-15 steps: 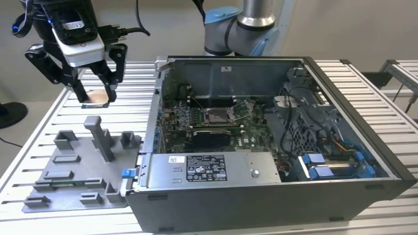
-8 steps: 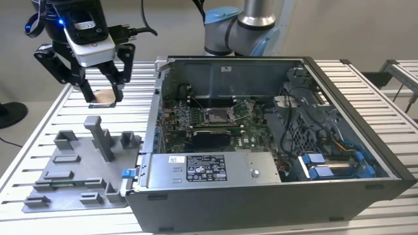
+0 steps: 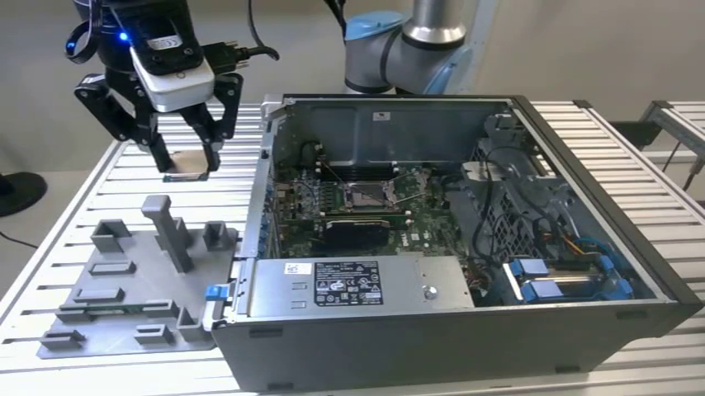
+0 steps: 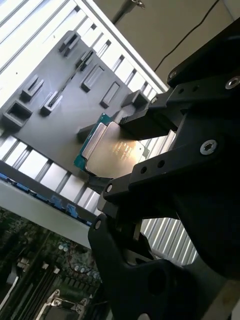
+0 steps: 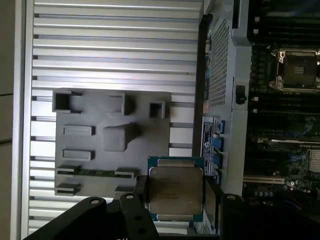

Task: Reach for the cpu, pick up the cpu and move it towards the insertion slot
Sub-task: 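Pick up the cpu and move it towards the insertion slot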

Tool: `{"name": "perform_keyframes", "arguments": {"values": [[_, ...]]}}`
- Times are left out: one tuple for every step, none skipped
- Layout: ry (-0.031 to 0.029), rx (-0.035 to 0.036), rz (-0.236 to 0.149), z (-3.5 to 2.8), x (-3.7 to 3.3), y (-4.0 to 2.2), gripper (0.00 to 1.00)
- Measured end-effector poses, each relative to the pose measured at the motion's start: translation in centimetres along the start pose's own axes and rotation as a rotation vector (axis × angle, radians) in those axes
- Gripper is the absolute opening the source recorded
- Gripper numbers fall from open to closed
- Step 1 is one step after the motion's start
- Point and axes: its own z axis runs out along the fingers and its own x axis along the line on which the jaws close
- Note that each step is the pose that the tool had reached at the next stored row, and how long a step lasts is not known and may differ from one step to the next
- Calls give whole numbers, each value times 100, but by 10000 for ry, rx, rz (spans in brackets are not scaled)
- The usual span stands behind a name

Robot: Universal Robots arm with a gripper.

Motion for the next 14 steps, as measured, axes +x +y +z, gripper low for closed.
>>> {"name": "perform_keyframes", "arguments": {"values": [[1, 0, 0, 0, -25, -1, 0], [3, 0, 0, -1, -54, -2, 0], [5, 0, -1, -1, -81, -2, 0], [8, -1, -1, -1, -110, -3, 0], [10, 0, 0, -2, -139, -3, 0], [13, 0, 0, -2, -168, -4, 0], [14, -1, 0, -2, -197, -5, 0], [16, 0, 1, -2, -224, -6, 0], [18, -1, 0, -3, -248, -6, 0], [20, -1, 0, -3, -270, -7, 0], [21, -1, 0, -3, -289, -7, 0], [22, 0, 0, -3, -303, -8, 0], [22, 0, 0, -3, -312, -8, 0], [22, -1, 0, -3, -317, -8, 0]]}}
